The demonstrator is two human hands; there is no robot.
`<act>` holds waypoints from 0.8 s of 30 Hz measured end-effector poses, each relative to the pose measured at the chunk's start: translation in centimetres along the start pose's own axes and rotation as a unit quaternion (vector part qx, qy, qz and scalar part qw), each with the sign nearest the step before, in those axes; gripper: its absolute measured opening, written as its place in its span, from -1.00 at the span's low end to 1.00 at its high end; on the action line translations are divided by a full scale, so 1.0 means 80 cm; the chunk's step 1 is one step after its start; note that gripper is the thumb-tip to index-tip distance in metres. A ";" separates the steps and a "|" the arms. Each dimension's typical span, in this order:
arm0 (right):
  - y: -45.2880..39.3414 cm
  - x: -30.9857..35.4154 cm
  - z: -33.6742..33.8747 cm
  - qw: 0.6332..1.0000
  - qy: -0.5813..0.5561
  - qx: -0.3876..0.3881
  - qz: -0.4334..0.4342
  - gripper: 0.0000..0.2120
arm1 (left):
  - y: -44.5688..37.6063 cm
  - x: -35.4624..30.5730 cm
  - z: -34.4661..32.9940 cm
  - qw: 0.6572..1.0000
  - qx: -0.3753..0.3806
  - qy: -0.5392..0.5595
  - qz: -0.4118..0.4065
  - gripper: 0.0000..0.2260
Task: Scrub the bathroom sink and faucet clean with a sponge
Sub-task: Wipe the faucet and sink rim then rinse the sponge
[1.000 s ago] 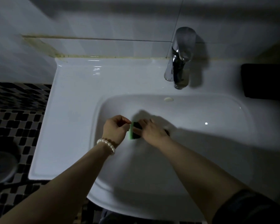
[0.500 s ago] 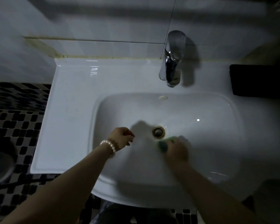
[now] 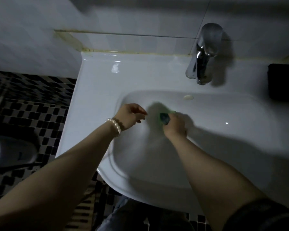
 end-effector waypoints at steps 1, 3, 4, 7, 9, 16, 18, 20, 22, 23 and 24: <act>0.004 0.005 -0.016 1.000 0.023 0.016 0.014 -0.58 | 0.001 0.000 0.006 1.000 -0.001 -0.005 0.001 -0.88; 0.024 0.017 -0.046 0.998 0.013 0.029 0.060 -0.64 | 0.001 0.000 0.015 1.000 -0.004 -0.008 0.005 -0.87; 0.036 0.023 -0.059 0.996 -0.002 0.020 0.085 -0.65 | 0.001 0.001 0.018 1.000 -0.005 -0.005 0.008 -0.86; 0.063 0.045 -0.086 0.987 -0.072 0.044 0.138 -0.56 | 0.001 -0.001 0.021 1.000 -0.004 0.003 0.019 -0.84; 0.069 0.062 -0.088 0.966 -0.205 0.100 0.119 -0.49 | 0.002 -0.006 0.018 1.000 -0.004 0.015 0.023 -0.83; 0.093 0.156 -0.036 0.884 -0.360 0.006 0.300 -0.68 | -0.007 -0.043 0.017 1.000 -0.010 -0.002 -0.025 -0.79; 0.109 0.164 -0.036 0.893 -0.269 0.003 0.362 -0.64 | -0.007 -0.047 0.015 0.999 -0.004 -0.034 -0.031 -0.79; 0.128 0.160 -0.048 0.900 -0.144 0.047 0.409 -0.57 | -0.004 -0.046 0.010 0.998 0.011 -0.060 -0.033 -0.80; 0.155 0.146 -0.062 0.885 -0.025 0.120 0.448 -0.58 | 0.000 -0.042 0.004 0.996 0.029 -0.079 -0.026 -0.81; 0.171 0.138 -0.067 0.868 0.014 0.160 0.469 -0.60 | 0.002 -0.039 0.001 0.995 0.042 -0.083 -0.018 -0.81; 0.185 0.130 -0.069 0.850 0.047 0.195 0.487 -0.64 | 0.006 -0.037 -0.003 0.994 0.058 -0.089 -0.011 -0.82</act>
Point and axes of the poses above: each hand's wrist, its own y-axis away from the middle knuckle, its own z-axis out of the back of the hand, x = y × z, the point moved 5 cm from there along -y, towards the middle knuckle, and after that the axes turned 5 degrees about x, right-handed, at the moved point
